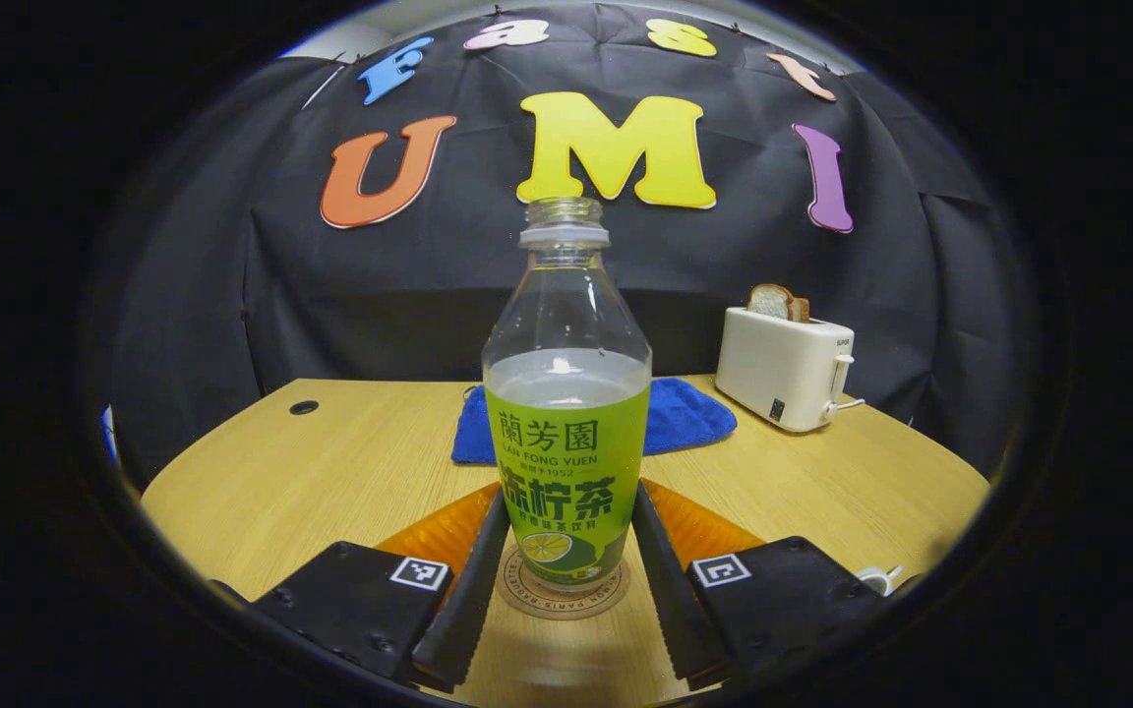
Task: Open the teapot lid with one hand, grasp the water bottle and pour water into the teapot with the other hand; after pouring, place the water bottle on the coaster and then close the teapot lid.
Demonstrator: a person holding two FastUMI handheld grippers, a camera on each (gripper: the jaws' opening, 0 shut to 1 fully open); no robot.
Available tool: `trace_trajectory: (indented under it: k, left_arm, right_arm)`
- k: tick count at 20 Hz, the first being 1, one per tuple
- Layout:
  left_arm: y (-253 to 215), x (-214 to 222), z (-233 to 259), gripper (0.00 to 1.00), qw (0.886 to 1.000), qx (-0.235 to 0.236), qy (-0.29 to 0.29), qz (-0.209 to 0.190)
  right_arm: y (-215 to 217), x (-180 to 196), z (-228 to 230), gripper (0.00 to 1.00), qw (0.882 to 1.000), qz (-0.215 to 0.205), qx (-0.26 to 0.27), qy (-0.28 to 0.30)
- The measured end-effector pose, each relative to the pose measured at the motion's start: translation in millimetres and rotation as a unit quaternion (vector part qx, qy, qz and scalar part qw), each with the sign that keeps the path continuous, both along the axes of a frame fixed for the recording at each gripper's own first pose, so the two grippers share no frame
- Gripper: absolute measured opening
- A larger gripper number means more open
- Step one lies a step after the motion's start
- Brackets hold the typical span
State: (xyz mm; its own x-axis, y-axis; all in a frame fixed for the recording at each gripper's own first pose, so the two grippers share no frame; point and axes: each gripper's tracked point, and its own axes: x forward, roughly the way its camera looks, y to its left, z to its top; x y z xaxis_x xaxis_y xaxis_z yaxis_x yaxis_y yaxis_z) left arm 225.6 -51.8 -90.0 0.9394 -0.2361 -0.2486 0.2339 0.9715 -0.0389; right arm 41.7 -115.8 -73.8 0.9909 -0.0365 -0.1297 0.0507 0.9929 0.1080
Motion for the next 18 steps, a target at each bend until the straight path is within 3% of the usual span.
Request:
trace_trajectory:
  k: [12,14,16,18]
  left_arm:
    - [4,-1,-19,0.77,1.0,0.012,0.023,0.005]
    - [4,-3,-26,0.82,0.999,0.015,0.037,0.006]
    - [5,-4,-22,1.0,0.999,0.003,0.032,0.011]
    - [10,-8,-21,1.0,0.999,0.005,0.032,0.019]
  right_arm:
    - [3,-2,-6,0.0,1.0,0.003,0.001,0.005]
    - [4,-3,-6,0.0,1.0,0.003,0.002,0.006]
    - [6,-3,-7,0.0,1.0,0.005,0.002,0.006]
    - [6,-3,-6,0.0,1.0,0.006,0.001,0.005]
